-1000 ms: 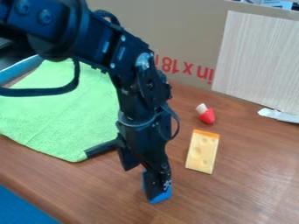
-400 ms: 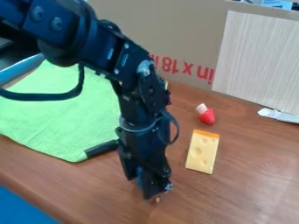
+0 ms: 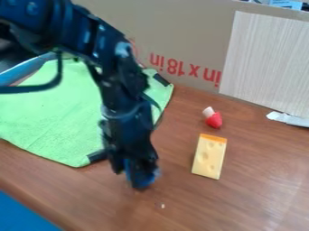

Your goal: Put the blue figure to te bottom left of the cloth

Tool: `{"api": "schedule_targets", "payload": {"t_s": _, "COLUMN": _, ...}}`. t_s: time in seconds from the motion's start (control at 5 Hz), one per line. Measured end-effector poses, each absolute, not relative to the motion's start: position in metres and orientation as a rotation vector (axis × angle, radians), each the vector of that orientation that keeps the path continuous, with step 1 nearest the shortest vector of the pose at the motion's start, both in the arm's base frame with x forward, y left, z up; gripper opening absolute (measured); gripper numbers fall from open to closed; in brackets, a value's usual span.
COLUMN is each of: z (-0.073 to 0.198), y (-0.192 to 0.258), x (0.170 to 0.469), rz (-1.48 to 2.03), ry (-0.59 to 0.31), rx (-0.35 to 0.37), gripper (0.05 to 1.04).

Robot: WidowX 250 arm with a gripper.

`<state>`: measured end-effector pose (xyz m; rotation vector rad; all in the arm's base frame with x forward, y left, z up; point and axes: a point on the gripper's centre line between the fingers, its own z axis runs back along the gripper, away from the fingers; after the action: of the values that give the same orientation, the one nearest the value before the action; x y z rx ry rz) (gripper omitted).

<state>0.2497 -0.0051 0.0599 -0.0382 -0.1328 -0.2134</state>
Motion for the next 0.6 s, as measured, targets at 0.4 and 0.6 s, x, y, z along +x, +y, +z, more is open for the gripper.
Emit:
{"api": "schedule_targets", "payload": {"t_s": 0.4, "z": 0.068, "y": 0.088, "x": 0.257, "rz": 0.059, "ry": -0.138, "rx": -0.021, "gripper": 0.592}}
{"api": "schedule_targets", "payload": {"t_s": 0.6, "z": 0.074, "y": 0.134, "x": 0.267, "rz": 0.224, "ry": -0.133, "rx": -0.028, "gripper": 0.592}}
